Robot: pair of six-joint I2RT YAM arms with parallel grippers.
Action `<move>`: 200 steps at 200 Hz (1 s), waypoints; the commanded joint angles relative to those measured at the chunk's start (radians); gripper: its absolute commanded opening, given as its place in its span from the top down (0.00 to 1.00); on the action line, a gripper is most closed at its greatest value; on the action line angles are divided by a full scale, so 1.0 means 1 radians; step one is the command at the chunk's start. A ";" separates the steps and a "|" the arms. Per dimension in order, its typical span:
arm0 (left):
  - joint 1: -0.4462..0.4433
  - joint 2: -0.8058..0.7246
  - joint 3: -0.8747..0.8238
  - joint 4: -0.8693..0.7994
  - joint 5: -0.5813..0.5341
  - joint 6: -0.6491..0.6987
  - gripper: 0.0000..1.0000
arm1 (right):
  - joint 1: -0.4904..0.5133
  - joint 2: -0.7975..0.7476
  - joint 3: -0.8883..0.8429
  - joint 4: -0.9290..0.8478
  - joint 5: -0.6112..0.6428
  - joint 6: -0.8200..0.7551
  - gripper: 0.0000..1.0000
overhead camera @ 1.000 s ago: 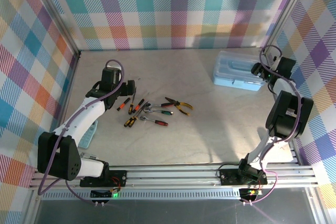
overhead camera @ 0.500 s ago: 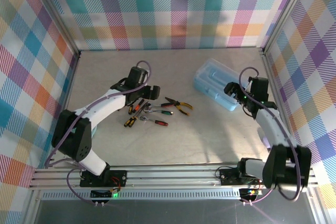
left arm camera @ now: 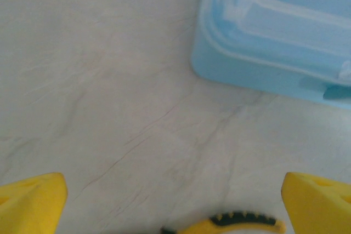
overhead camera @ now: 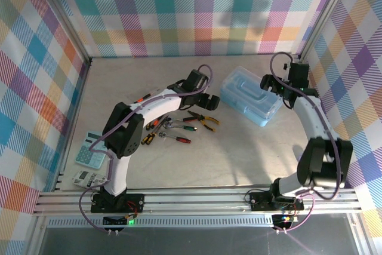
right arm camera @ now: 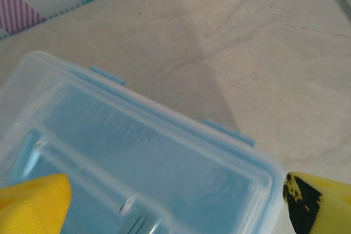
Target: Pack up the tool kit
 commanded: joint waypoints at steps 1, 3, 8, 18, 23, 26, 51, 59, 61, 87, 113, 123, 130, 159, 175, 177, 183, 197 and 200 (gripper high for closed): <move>-0.017 0.067 0.082 -0.026 0.020 -0.046 0.00 | -0.049 0.084 0.075 0.068 -0.085 -0.099 0.01; -0.016 0.074 0.089 -0.027 0.020 -0.048 0.00 | -0.053 0.093 0.083 0.069 -0.095 -0.102 0.01; -0.018 0.091 0.106 -0.029 0.020 -0.055 0.00 | -0.060 0.110 0.094 0.072 -0.120 -0.109 0.01; -0.019 0.124 0.136 -0.026 0.017 -0.068 0.00 | -0.072 0.144 0.109 0.078 -0.166 -0.123 0.01; -0.019 0.140 0.153 -0.026 0.016 -0.075 0.00 | -0.074 0.155 0.112 0.080 -0.192 -0.131 0.01; -0.018 0.150 0.163 -0.026 0.014 -0.078 0.00 | -0.075 0.160 0.114 0.079 -0.207 -0.136 0.01; -0.019 0.237 0.263 -0.036 -0.001 -0.086 0.00 | -0.075 0.153 0.069 0.090 -0.355 -0.135 0.01; -0.019 0.270 0.308 -0.052 -0.003 -0.085 0.00 | -0.074 0.139 0.037 0.103 -0.396 -0.119 0.01; -0.019 0.278 0.321 -0.055 -0.004 -0.085 0.00 | -0.074 0.134 0.028 0.104 -0.403 -0.115 0.01; -0.019 0.385 0.495 -0.128 -0.005 -0.074 0.00 | -0.058 0.058 -0.089 0.127 -0.439 -0.073 0.01; -0.008 0.455 0.632 -0.162 -0.014 -0.062 0.00 | -0.022 -0.031 -0.174 0.088 -0.411 -0.070 0.01; -0.001 0.475 0.674 -0.172 -0.015 -0.063 0.00 | -0.004 -0.069 -0.203 0.077 -0.398 -0.057 0.01; 0.004 0.487 0.699 -0.175 -0.015 -0.062 0.01 | 0.011 -0.094 -0.218 0.072 -0.391 -0.046 0.01; 0.023 0.500 0.749 -0.198 -0.012 -0.055 0.00 | 0.072 -0.137 -0.204 0.003 -0.277 -0.018 0.01; 0.037 0.469 0.720 -0.214 -0.024 -0.046 0.00 | 0.079 -0.115 -0.142 -0.047 -0.230 -0.025 0.01; 0.038 0.461 0.710 -0.213 -0.026 -0.046 0.00 | 0.080 -0.110 -0.132 -0.054 -0.223 -0.026 0.01; 0.047 0.436 0.673 -0.205 -0.029 -0.046 0.00 | 0.080 -0.092 -0.101 -0.077 -0.195 -0.032 0.01; 0.071 0.354 0.552 -0.174 -0.033 -0.053 0.00 | 0.081 -0.025 -0.011 -0.146 -0.138 -0.058 0.01; 0.076 0.333 0.520 -0.165 -0.034 -0.054 0.00 | 0.081 -0.007 0.009 -0.161 -0.128 -0.065 0.01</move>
